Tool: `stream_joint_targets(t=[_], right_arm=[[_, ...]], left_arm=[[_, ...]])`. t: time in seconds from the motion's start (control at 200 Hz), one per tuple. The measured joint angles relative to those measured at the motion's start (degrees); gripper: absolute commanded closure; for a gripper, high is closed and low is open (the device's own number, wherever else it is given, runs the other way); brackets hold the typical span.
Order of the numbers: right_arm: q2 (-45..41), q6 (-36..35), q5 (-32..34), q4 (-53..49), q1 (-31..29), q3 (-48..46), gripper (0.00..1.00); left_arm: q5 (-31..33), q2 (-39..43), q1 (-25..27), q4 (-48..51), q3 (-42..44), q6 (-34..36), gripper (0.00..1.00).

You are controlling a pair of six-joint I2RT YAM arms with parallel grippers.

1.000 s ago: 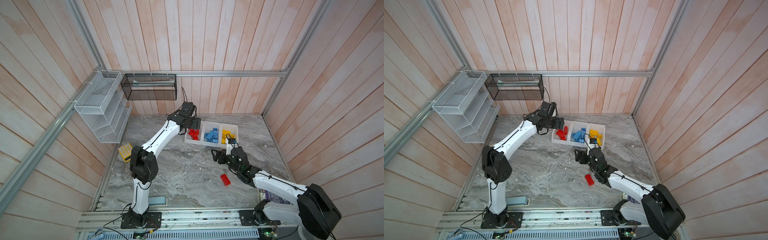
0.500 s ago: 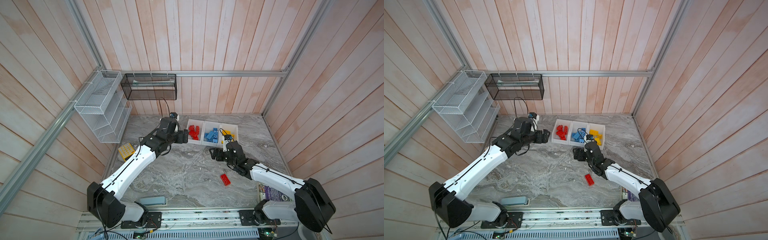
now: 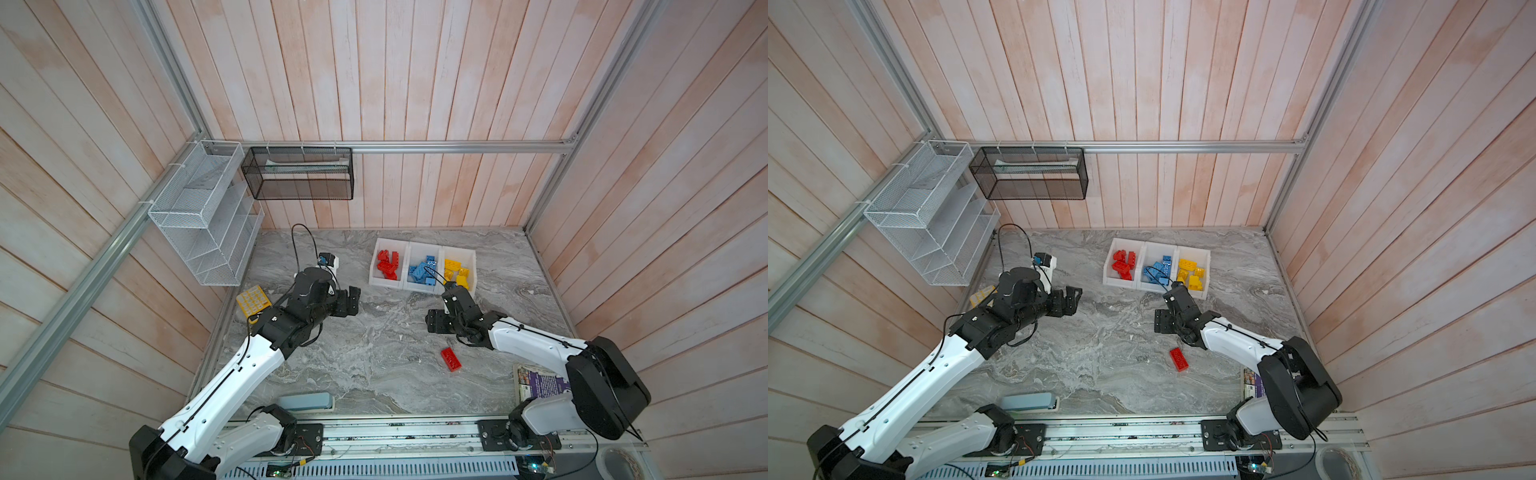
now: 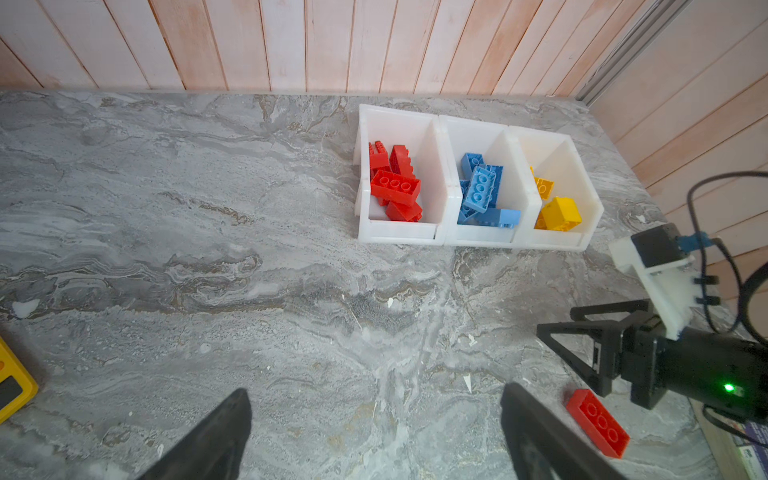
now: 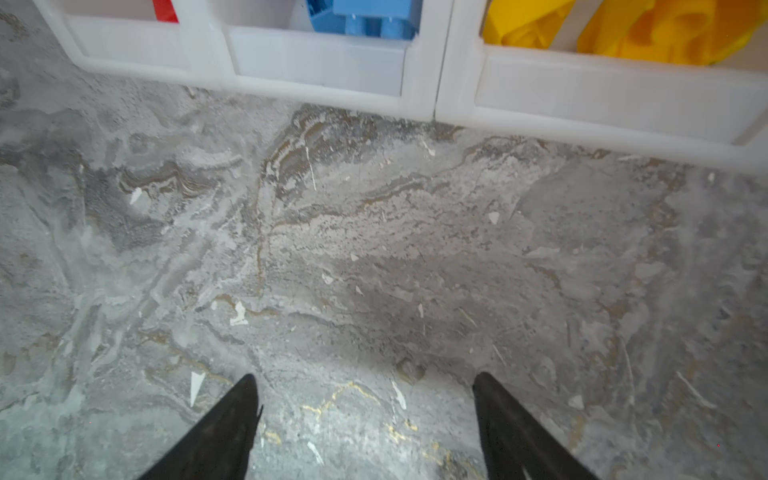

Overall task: Sort the legos into containers by color
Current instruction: 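Grasp the last red brick on the table with the right gripper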

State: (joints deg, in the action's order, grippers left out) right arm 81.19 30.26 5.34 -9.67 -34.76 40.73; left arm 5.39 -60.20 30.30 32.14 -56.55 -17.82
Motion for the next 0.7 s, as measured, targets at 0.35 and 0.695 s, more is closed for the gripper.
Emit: stream_joint_targets(t=[0.35, 0.695], right_arm=[[-6.51, 3.41, 0.59, -9.2, -4.26, -4.2, 0.19], [-8.79, 8.68, 0.96, -16.11, -11.63, -8.24, 0.24]], left_arm=[[-0.63, 0.5, 0.0, -0.22, 2.01, 0.04, 0.05], [-0.46, 2.4, 0.0, -0.5, 2.54, 0.24, 0.05]])
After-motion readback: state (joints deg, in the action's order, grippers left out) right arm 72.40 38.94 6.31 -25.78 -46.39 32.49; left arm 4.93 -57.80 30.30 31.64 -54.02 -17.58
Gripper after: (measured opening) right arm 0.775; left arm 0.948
